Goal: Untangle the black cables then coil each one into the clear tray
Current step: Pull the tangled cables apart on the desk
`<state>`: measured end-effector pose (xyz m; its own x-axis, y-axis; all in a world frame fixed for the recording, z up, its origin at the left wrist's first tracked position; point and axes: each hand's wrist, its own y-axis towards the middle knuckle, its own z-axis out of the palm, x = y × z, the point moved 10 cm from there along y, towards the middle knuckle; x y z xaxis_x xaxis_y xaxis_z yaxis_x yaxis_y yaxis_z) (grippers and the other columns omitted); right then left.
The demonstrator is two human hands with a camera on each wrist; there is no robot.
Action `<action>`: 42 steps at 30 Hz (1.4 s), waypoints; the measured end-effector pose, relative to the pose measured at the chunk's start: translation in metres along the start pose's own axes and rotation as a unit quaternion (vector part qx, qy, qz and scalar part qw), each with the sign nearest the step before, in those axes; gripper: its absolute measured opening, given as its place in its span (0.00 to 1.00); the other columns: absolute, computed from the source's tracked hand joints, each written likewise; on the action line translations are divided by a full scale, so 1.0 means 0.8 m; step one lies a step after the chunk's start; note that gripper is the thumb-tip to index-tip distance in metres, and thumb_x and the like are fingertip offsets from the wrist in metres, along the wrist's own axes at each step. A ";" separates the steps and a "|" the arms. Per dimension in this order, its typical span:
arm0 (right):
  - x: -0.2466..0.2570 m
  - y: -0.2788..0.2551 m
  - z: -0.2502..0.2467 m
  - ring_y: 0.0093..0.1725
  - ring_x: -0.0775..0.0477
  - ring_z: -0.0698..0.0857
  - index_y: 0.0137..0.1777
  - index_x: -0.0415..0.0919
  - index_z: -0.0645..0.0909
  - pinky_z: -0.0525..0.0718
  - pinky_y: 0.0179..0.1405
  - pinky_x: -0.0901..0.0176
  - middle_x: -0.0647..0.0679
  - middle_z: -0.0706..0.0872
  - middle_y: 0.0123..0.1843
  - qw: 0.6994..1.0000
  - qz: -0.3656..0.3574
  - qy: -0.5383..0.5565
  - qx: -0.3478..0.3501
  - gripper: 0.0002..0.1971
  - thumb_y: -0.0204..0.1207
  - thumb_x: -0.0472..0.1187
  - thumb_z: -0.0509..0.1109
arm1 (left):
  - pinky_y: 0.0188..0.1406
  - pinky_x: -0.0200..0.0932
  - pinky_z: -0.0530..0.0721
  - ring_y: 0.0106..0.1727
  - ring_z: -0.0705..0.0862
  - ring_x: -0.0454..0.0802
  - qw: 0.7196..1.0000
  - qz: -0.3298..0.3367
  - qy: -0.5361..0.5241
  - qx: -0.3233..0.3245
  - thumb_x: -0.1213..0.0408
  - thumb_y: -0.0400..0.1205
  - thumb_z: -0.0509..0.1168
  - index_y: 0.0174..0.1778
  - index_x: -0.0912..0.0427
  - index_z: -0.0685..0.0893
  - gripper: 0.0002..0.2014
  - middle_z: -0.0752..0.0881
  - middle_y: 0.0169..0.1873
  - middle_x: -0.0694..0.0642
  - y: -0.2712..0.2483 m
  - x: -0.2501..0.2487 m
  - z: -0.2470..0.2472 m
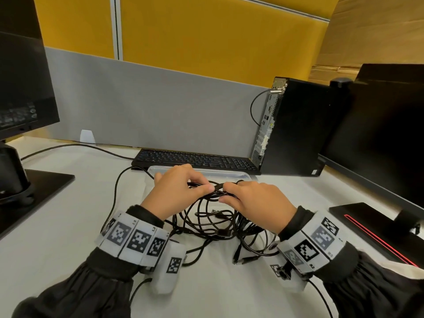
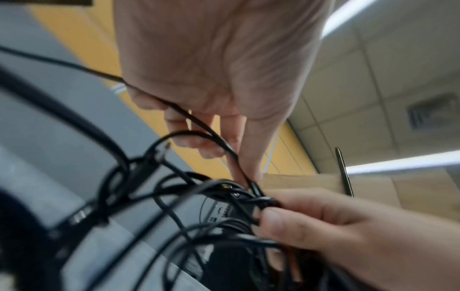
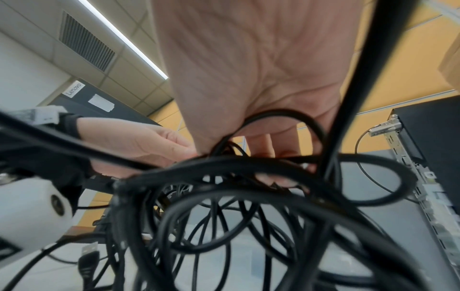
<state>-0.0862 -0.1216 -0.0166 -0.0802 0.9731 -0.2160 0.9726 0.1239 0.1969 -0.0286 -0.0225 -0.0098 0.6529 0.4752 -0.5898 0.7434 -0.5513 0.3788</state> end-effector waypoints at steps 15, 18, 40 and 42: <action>-0.065 -0.026 0.058 0.32 0.58 0.74 0.47 0.54 0.67 0.72 0.35 0.66 0.56 0.75 0.33 0.950 0.084 0.266 0.137 0.06 0.85 0.51 0.53 | 0.38 0.35 0.71 0.33 0.73 0.38 0.850 -0.169 -0.289 -0.407 0.60 0.84 0.61 0.35 0.49 0.77 0.11 0.77 0.33 0.47 -0.046 0.136 -0.174; -0.061 -0.022 0.050 0.31 0.58 0.73 0.49 0.52 0.67 0.70 0.32 0.65 0.57 0.73 0.32 0.968 0.074 0.213 0.112 0.07 0.86 0.52 0.52 | 0.57 0.50 0.77 0.47 0.80 0.48 0.895 -0.187 -0.179 -0.362 0.57 0.84 0.58 0.44 0.51 0.79 0.06 0.80 0.41 0.51 -0.030 0.138 -0.162; -0.011 -0.004 0.003 0.38 0.46 0.77 0.61 0.49 0.69 0.71 0.32 0.57 0.49 0.82 0.44 1.000 0.017 0.012 0.012 0.16 0.85 0.56 0.47 | 0.58 0.41 0.66 0.35 0.73 0.39 0.981 0.139 0.136 -0.021 0.49 0.84 0.57 0.50 0.47 0.76 0.08 0.78 0.31 0.44 -0.004 -0.045 0.013; -0.018 -0.004 0.009 0.38 0.47 0.77 0.60 0.50 0.70 0.74 0.32 0.58 0.51 0.80 0.41 0.997 0.026 0.060 0.033 0.15 0.84 0.57 0.50 | 0.57 0.42 0.67 0.37 0.77 0.41 0.977 0.129 0.156 -0.062 0.47 0.83 0.55 0.48 0.46 0.77 0.09 0.82 0.35 0.43 -0.004 -0.040 -0.008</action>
<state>-0.0869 -0.1372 -0.0213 -0.0499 0.9946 -0.0911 0.9881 0.0624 0.1406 -0.0510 -0.0318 0.0128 0.8191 0.5283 -0.2236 0.5472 -0.6022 0.5813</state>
